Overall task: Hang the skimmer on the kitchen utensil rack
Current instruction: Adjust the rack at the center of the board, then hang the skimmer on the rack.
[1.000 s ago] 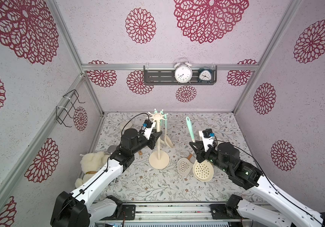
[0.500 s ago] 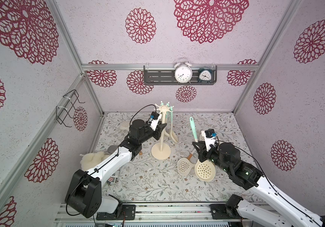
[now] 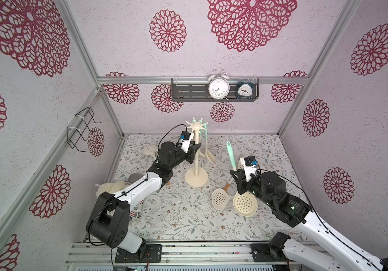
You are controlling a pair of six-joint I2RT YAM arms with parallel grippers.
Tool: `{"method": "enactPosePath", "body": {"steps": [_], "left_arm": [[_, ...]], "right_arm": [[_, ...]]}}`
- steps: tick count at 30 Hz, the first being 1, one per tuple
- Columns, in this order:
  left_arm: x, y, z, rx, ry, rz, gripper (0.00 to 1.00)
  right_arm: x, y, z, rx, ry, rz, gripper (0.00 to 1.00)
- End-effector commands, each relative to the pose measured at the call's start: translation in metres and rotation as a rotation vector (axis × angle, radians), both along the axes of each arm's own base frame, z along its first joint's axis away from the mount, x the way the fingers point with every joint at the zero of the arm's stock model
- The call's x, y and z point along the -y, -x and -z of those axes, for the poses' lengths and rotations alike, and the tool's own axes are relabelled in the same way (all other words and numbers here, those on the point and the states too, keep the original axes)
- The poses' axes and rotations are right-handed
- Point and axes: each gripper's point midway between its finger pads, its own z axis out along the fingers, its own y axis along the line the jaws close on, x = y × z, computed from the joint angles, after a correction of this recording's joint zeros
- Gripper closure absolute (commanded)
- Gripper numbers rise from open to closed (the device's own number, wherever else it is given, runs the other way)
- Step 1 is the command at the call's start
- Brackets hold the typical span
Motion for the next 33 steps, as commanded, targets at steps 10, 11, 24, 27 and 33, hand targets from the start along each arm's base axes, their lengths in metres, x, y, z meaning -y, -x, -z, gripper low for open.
{"method": "enactPosePath", "body": {"steps": [10, 11, 24, 27, 33], "left_arm": [[-0.016, 0.036, -0.047, 0.095, 0.108, 0.012, 0.4], [-0.018, 0.039, -0.047, 0.085, 0.109, 0.007, 0.38], [-0.08, 0.088, -0.041, -0.36, 0.091, -0.233, 0.29], [-0.094, 0.101, -0.067, -0.362, 0.108, -0.265, 0.24], [-0.102, 0.101, -0.115, -0.386, 0.136, -0.261, 0.23]], "right_arm": [[-0.022, -0.011, -0.06, 0.074, -0.156, -0.212, 1.0], [-0.022, -0.012, -0.062, 0.075, -0.157, -0.234, 1.0], [-0.048, -0.031, -0.076, 0.029, -0.15, -0.539, 1.0], [-0.056, -0.036, -0.079, 0.015, -0.144, -0.581, 1.0], [-0.06, -0.051, -0.08, 0.003, -0.136, -0.565, 1.0]]}}
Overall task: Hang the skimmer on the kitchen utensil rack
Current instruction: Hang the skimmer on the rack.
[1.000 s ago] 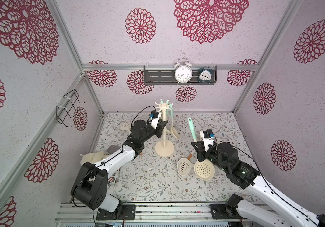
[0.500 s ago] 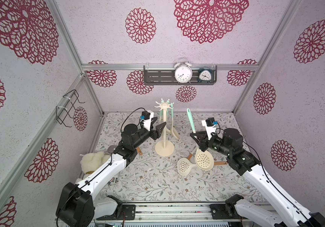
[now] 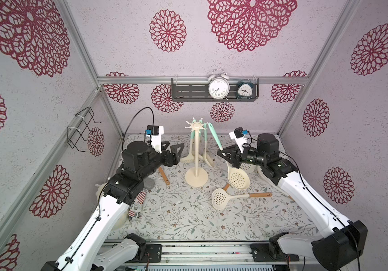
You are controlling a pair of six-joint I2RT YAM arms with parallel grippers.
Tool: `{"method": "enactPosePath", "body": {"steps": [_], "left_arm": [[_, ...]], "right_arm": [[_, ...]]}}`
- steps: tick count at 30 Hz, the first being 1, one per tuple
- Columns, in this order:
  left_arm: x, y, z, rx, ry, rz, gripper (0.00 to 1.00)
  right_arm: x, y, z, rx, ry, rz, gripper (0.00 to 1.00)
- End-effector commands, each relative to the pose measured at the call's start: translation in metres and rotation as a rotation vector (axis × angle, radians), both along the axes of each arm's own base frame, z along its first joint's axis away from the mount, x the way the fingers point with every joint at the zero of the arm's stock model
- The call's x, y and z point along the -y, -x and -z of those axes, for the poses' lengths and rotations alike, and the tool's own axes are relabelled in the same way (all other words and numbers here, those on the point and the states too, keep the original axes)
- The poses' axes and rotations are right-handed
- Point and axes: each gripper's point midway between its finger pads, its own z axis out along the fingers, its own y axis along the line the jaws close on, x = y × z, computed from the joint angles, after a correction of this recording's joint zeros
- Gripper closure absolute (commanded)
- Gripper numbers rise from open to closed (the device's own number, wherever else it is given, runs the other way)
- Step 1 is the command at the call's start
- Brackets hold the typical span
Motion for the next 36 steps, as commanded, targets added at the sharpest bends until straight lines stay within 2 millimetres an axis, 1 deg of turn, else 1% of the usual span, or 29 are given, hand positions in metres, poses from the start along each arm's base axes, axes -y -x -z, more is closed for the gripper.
{"method": "enactPosePath", "body": {"steps": [1, 9, 14, 20, 29, 36], "left_arm": [[-0.002, -0.002, 0.008, -0.122, -0.017, 0.008, 0.23], [0.016, -0.025, -0.003, -0.163, -0.007, 0.076, 0.24], [0.024, -0.033, -0.007, -0.162, -0.01, 0.103, 0.25], [0.03, -0.036, -0.005, -0.171, -0.007, 0.131, 0.26], [0.034, -0.037, -0.001, -0.179, -0.014, 0.151, 0.26], [0.033, -0.037, 0.002, -0.183, -0.022, 0.149, 0.26]], "right_arm": [[-0.002, 0.005, -0.023, 0.066, -0.023, -0.037, 1.0], [-0.005, 0.0, -0.012, 0.024, -0.011, -0.047, 1.0], [-0.005, -0.003, -0.008, 0.009, -0.007, -0.039, 1.0], [-0.008, -0.008, -0.003, -0.015, -0.005, -0.04, 1.0], [-0.015, -0.011, 0.007, -0.065, -0.014, -0.08, 1.0], [-0.018, -0.011, 0.011, -0.085, -0.02, -0.094, 1.0]]}}
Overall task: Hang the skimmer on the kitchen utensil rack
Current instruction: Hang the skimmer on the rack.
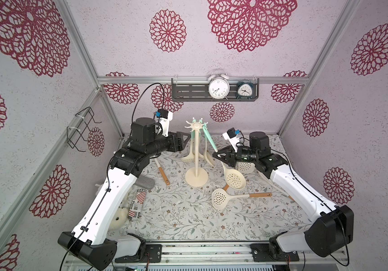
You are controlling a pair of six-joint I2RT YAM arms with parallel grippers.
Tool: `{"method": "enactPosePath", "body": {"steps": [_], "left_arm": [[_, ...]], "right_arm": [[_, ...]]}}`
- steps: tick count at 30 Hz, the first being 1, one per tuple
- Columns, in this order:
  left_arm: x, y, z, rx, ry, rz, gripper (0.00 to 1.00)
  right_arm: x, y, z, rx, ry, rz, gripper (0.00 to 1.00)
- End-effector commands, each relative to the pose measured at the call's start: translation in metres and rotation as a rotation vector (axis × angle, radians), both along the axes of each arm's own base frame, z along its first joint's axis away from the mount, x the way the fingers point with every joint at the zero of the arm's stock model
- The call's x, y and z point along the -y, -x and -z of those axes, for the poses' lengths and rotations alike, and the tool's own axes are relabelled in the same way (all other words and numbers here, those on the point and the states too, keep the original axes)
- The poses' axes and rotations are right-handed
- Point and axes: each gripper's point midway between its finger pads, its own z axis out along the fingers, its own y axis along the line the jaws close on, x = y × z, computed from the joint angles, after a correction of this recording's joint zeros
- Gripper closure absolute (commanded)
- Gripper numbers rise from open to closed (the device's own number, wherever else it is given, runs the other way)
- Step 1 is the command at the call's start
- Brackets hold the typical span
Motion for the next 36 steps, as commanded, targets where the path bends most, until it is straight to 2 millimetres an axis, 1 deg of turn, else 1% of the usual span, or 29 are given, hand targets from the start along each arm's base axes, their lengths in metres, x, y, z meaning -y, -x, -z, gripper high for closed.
{"method": "enactPosePath", "body": {"steps": [1, 4, 9, 12, 16, 18, 23, 24, 27, 28, 29, 31, 32, 33, 35, 36], "left_arm": [[-0.001, -0.001, -0.003, 0.009, -0.01, 0.005, 0.26], [-0.001, -0.002, -0.002, 0.007, -0.009, 0.007, 0.26], [0.001, -0.002, 0.001, 0.002, -0.004, 0.012, 0.26], [0.001, 0.0, 0.005, -0.001, -0.004, 0.016, 0.25], [-0.005, 0.007, 0.013, 0.003, -0.011, 0.003, 0.23], [-0.011, 0.011, 0.022, -0.008, -0.026, -0.021, 0.22], [-0.032, 0.025, 0.053, -0.056, -0.063, -0.108, 0.18], [-0.038, 0.027, 0.06, -0.066, -0.075, -0.13, 0.17], [-0.049, 0.035, 0.08, -0.105, -0.096, -0.176, 0.14], [-0.055, 0.038, 0.085, -0.122, -0.099, -0.21, 0.12], [-0.06, 0.039, 0.091, -0.138, -0.106, -0.236, 0.08], [-0.07, 0.044, 0.104, -0.171, -0.121, -0.286, 0.0], [-0.076, 0.046, 0.109, -0.186, -0.122, -0.314, 0.01], [-0.082, 0.049, 0.117, -0.207, -0.128, -0.348, 0.03], [-0.091, 0.053, 0.13, -0.231, -0.129, -0.4, 0.03], [-0.095, 0.055, 0.136, -0.24, -0.118, -0.427, 0.03]], "right_arm": [[-0.002, -0.001, -0.019, 0.021, -0.035, -0.009, 1.0], [-0.004, -0.001, -0.017, 0.01, -0.044, -0.017, 1.0], [-0.014, -0.001, -0.006, 0.003, -0.055, -0.042, 1.0], [-0.021, -0.001, 0.001, -0.003, -0.064, -0.062, 1.0], [-0.029, 0.0, 0.012, -0.008, -0.069, -0.085, 1.0], [-0.032, 0.001, 0.016, -0.009, -0.073, -0.096, 1.0], [-0.033, 0.002, 0.027, -0.014, -0.066, -0.1, 1.0], [-0.032, 0.002, 0.028, -0.011, -0.061, -0.095, 0.98], [-0.028, 0.0, 0.023, 0.02, -0.055, -0.063, 0.84], [-0.026, -0.001, 0.019, 0.035, -0.055, -0.046, 0.77], [-0.024, -0.002, 0.015, 0.051, -0.054, -0.027, 0.71], [-0.015, -0.004, 0.009, 0.079, -0.049, 0.036, 0.54], [-0.011, -0.005, 0.006, 0.091, -0.048, 0.067, 0.46], [-0.005, -0.005, 0.007, 0.094, -0.043, 0.112, 0.39], [0.011, -0.009, 0.014, 0.083, -0.032, 0.228, 0.31], [0.02, -0.01, 0.021, 0.06, -0.023, 0.288, 0.27]]}}
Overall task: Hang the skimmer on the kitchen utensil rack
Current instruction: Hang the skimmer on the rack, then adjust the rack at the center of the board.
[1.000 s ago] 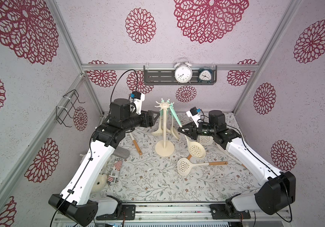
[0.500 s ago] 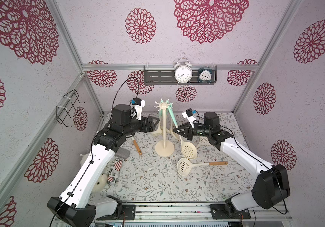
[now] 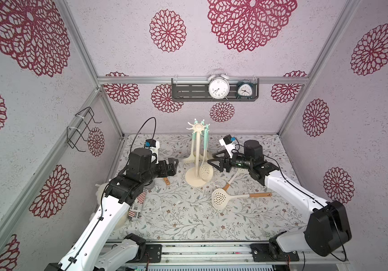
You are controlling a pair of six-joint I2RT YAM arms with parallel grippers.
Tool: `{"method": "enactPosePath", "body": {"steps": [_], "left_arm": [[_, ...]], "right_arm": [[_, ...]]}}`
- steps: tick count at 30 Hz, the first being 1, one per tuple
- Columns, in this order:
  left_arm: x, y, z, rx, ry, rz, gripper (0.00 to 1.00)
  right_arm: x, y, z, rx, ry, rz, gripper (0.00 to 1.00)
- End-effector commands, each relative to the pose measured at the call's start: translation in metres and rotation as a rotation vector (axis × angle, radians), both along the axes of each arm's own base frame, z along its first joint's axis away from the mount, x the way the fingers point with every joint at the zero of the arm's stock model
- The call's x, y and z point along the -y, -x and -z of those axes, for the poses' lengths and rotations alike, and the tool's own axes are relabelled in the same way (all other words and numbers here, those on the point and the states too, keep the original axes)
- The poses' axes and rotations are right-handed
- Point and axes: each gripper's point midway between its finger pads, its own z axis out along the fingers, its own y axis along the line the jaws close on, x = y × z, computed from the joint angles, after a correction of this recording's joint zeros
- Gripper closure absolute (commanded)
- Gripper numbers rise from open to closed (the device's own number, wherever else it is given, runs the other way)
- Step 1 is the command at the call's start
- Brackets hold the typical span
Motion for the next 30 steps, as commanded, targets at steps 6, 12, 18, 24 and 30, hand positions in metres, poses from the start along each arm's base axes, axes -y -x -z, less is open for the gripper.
{"method": "enactPosePath", "body": {"steps": [6, 12, 18, 24, 30], "left_arm": [[-0.037, 0.001, 0.055, -0.087, -0.009, -0.243, 0.01], [-0.051, -0.013, 0.098, -0.226, -0.086, -0.335, 0.01], [-0.063, -0.04, 0.136, -0.341, -0.086, -0.376, 0.09], [-0.032, -0.077, 0.141, -0.307, 0.002, -0.19, 0.2], [0.036, -0.08, 0.084, 0.039, 0.246, 0.213, 0.3]], "right_arm": [[0.075, 0.006, 0.042, -0.158, 0.029, 0.469, 0.01], [0.13, 0.019, 0.107, -0.409, 0.19, 0.764, 0.01], [0.116, 0.029, 0.101, -0.377, 0.019, 0.638, 0.01], [0.093, 0.038, 0.106, -0.34, -0.023, 0.473, 0.01], [0.069, 0.047, 0.082, -0.229, -0.051, 0.317, 0.12]]}}
